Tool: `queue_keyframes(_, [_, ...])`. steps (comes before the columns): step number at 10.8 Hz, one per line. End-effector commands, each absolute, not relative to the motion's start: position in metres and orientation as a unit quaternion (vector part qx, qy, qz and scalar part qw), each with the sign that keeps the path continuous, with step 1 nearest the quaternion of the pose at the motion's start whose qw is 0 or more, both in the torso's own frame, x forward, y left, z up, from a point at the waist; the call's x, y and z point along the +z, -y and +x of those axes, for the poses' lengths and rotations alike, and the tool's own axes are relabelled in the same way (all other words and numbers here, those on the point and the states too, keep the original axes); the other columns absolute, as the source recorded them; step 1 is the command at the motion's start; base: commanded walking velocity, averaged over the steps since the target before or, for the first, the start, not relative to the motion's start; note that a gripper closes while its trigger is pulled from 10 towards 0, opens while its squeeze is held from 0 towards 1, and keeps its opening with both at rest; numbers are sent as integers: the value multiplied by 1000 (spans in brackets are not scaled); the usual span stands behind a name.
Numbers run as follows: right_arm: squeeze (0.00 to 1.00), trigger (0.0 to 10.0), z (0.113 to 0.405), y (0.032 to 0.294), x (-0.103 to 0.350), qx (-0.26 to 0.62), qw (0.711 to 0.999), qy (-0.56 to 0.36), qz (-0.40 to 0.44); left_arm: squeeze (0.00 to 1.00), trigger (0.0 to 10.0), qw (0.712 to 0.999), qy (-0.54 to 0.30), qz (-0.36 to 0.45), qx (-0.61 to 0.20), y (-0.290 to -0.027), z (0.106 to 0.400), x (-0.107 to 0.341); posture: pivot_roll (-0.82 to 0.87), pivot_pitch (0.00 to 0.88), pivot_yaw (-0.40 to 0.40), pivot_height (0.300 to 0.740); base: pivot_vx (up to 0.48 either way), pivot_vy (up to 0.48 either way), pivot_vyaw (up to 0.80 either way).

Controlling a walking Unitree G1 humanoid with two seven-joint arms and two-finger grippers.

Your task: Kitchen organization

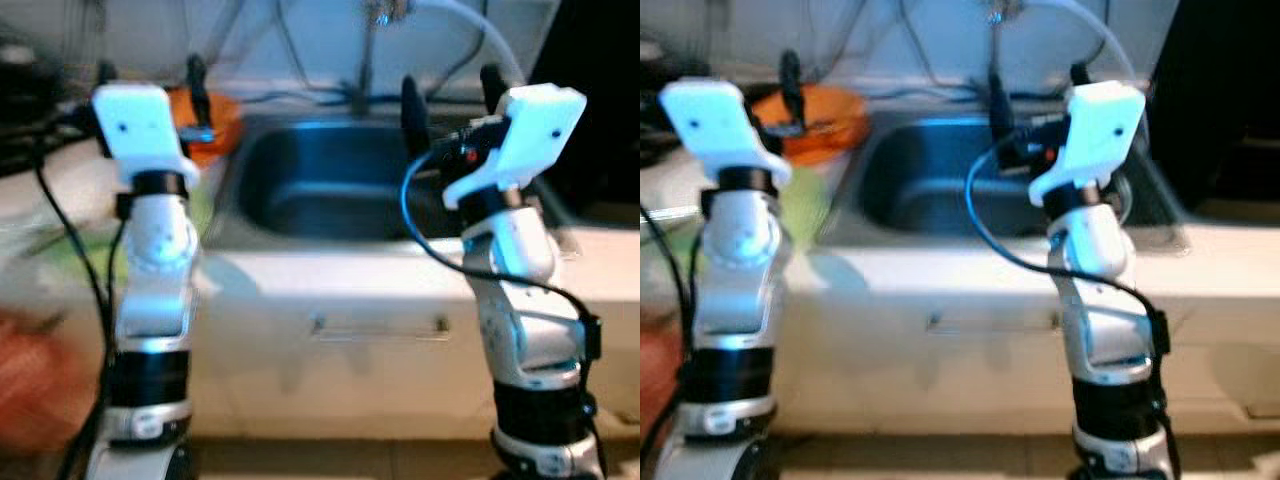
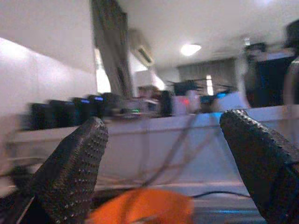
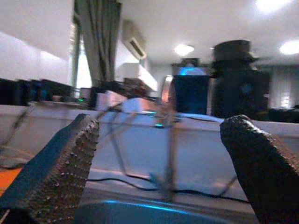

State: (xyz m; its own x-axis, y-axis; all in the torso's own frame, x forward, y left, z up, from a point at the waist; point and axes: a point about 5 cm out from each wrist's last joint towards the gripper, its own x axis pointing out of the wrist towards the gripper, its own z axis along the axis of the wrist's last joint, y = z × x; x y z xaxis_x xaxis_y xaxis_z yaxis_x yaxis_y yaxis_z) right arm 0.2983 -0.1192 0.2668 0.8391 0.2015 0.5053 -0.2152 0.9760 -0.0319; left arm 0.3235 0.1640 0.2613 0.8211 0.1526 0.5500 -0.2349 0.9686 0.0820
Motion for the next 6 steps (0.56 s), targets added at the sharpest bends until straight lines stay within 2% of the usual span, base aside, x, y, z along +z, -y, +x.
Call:
queue_keyframes(1, [0,10000,298,129,266,96,962,257,10,0,10000,952,284,68,95,-158,324,264,2,0,6,740,401,266,0])
queue_keyframes(3, [0,10000,297,129,263,96,963,252,10,0,10000,955,275,64,93,-159,324,261,5,2,7,740,345,266,0])
queue_keyframes(6, [0,10000,296,129,259,95,965,244,11,0,10000,955,273,73,91,-156,324,259,5,10,10,740,0,0,0])
